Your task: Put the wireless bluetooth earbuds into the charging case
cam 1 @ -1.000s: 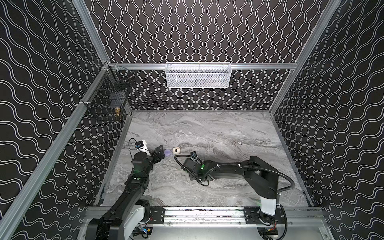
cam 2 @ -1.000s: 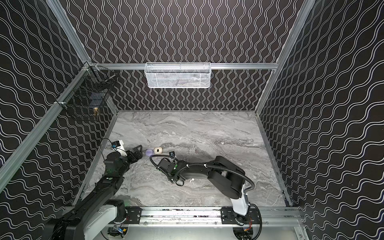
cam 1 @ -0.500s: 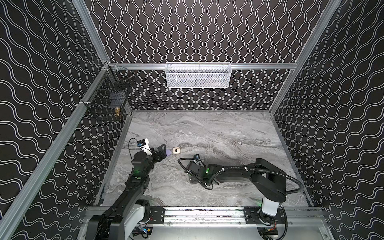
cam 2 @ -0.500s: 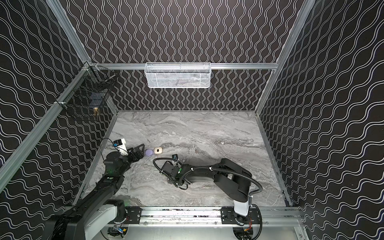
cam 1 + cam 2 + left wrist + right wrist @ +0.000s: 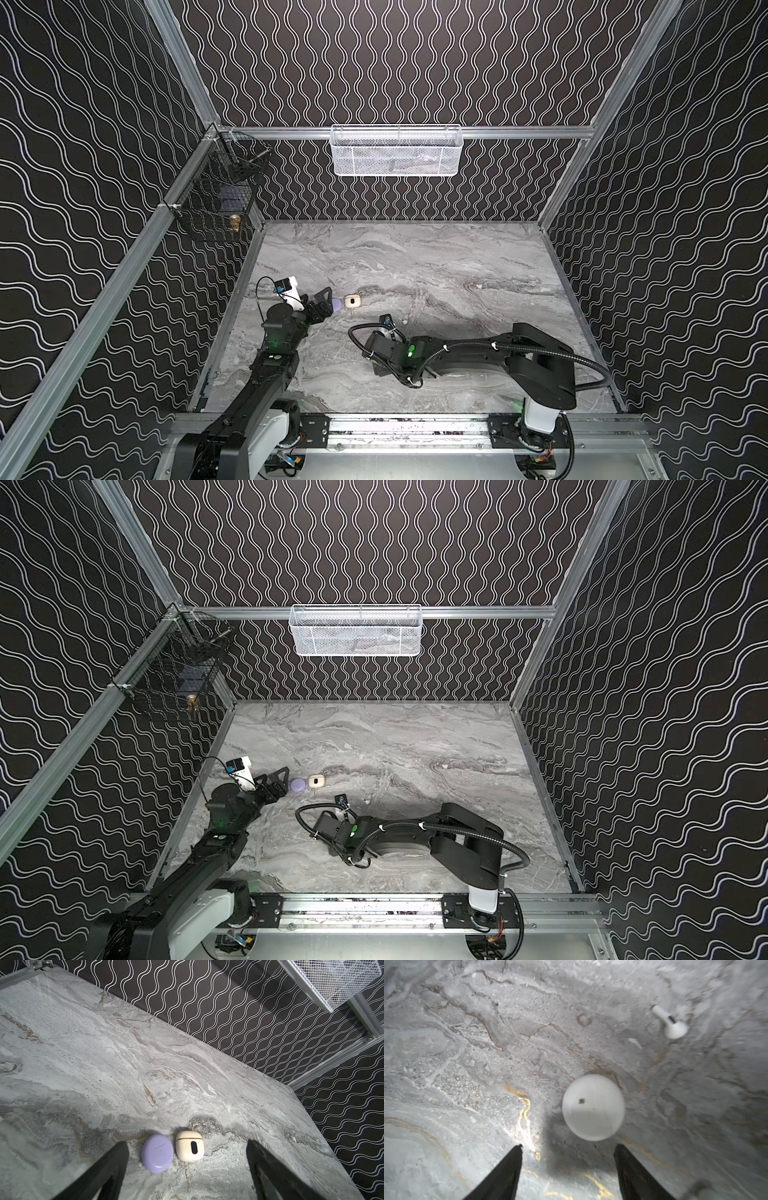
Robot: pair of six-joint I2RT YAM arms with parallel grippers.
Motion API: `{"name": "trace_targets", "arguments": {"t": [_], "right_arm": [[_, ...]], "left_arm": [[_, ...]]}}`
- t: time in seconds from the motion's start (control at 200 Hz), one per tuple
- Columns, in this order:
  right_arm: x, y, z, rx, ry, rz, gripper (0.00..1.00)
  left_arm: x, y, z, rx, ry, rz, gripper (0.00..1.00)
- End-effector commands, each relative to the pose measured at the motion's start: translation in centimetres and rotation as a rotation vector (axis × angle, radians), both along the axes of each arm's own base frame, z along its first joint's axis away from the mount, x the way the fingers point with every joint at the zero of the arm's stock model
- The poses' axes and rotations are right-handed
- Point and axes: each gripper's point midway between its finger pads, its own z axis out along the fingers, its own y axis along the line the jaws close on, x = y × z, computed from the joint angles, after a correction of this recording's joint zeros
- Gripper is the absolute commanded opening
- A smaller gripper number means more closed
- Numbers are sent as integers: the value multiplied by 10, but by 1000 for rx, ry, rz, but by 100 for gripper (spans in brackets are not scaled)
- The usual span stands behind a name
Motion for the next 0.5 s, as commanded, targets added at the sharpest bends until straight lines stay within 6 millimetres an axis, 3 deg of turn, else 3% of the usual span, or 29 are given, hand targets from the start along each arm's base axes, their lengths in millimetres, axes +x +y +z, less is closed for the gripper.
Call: {"name": "trace_targets", "arguments": {"t": [0.0,0.18,0.27,0.495], "right_arm": [[9,-16,11,-54,-72,-4,81],[12,-4,13,-113,-114,176,88],[9,6,4,-120,-85,290,87],[23,0,-6,-123,-33,335,81]], "left_arm": [[0,-1,6,16,-32,-11,92],[1,-2,6,12,-31,-20,90],[1,-3,6,13,-32,-20,90],[1,-3,8,15,-40,-23,89]]}}
